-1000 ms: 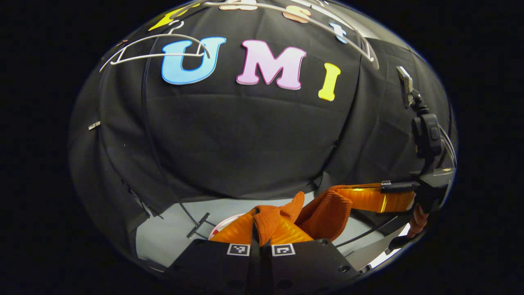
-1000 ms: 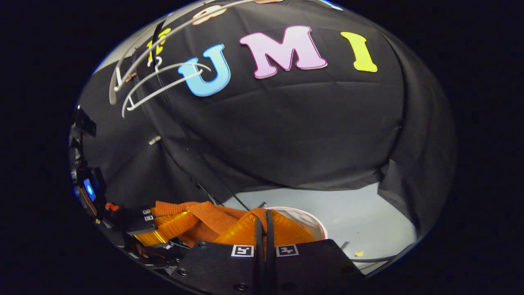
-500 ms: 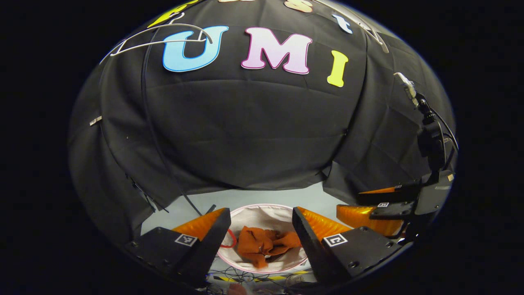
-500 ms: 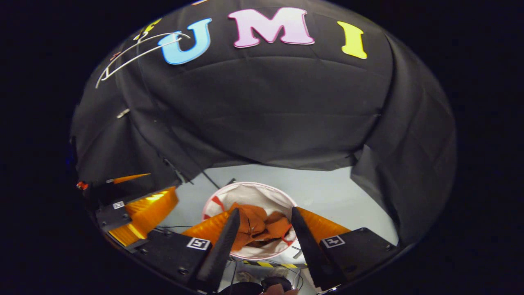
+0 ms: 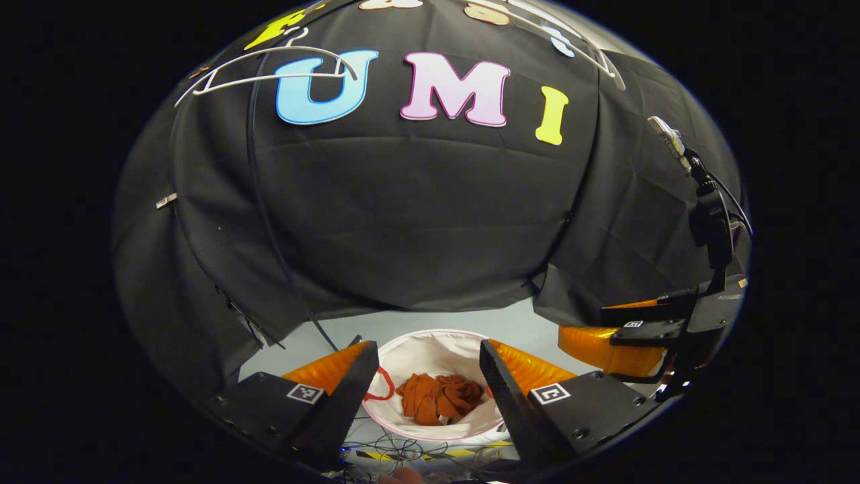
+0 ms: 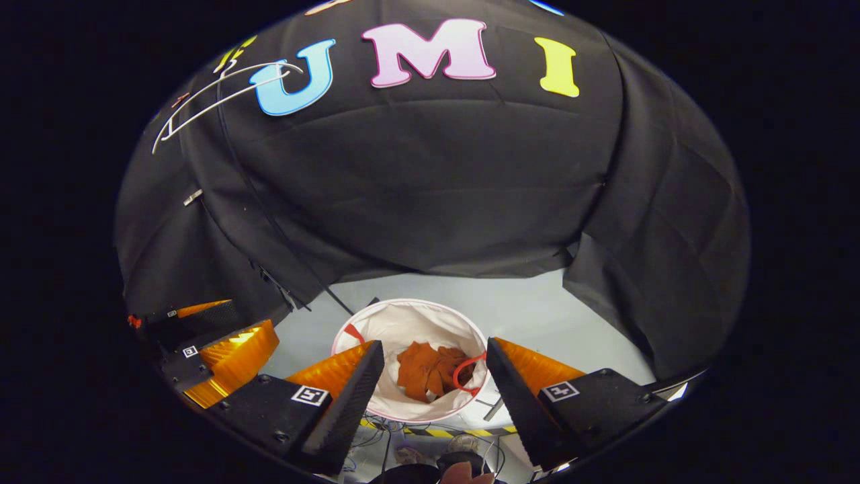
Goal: Grasp the clothes on the hanger with both hands and then place them into the laundry hamper below.
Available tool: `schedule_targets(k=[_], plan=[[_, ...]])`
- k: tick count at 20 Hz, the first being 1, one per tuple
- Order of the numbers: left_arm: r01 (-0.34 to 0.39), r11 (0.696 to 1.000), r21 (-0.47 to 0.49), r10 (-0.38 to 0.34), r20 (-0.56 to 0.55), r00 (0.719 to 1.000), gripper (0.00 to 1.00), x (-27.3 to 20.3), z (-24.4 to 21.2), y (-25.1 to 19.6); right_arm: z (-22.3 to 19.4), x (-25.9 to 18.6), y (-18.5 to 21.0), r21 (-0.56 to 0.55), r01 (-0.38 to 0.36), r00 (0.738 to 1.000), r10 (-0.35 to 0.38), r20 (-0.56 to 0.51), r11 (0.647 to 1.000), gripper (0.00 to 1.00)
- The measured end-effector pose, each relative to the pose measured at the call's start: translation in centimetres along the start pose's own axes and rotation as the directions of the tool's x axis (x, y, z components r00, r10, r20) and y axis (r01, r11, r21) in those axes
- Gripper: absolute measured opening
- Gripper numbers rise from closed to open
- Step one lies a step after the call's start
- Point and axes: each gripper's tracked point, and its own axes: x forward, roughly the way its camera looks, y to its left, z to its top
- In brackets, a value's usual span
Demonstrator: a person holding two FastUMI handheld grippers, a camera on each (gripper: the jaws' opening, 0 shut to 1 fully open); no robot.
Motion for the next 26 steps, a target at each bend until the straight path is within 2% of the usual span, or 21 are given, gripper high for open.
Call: schedule_targets(k=[4,7,11,15,18,21,22,25,26], plan=[[-0.020,1.000,-0.018,0.022,0.087,0.996,0.96,-3.2,3.2,0.4,3.7,-3.6,0.9,0.010,0.010,0.994,-0.011,0.110,1.000,0.99],[-0.050,0.998,-0.036,0.056,0.183,0.982,0.96,-6.4,6.5,1.1,7.3,-7.0,1.6,0.029,0.012,0.976,-0.018,0.219,1.000,0.99],[-0.071,0.996,-0.045,0.081,0.316,0.945,0.95,-11.8,11.1,1.8,11.7,-12.2,2.6,0.029,0.022,0.931,-0.031,0.365,0.999,1.00],[-0.077,0.995,-0.061,0.095,0.391,0.915,0.96,-16.6,14.9,2.3,14.6,-17.3,4.4,0.005,0.037,0.877,-0.035,0.479,0.999,0.99],[-0.090,0.994,-0.056,0.106,0.458,0.883,0.95,-20.1,17.3,2.6,16.2,-21.3,6.0,-0.011,0.047,0.842,-0.034,0.539,0.999,0.99],[-0.122,0.992,-0.043,0.126,0.543,0.830,0.95,-24.0,19.7,3.0,17.5,-24.8,7.5,-0.010,0.042,0.807,-0.028,0.590,0.999,0.98],[-0.132,0.991,-0.035,0.129,0.563,0.817,0.92,-25.0,20.3,3.1,18.1,-26.1,7.9,-0.013,0.039,0.792,-0.023,0.610,0.999,0.99],[-0.135,0.991,-0.023,0.122,0.599,0.791,0.98,-27.5,21.7,2.8,19.4,-29.1,8.5,-0.017,0.043,0.757,-0.021,0.653,0.999,0.98],[-0.134,0.991,-0.024,0.120,0.611,0.782,0.95,-28.5,22.2,2.7,19.9,-29.5,8.8,-0.016,0.040,0.746,-0.020,0.665,0.999,1.00]])
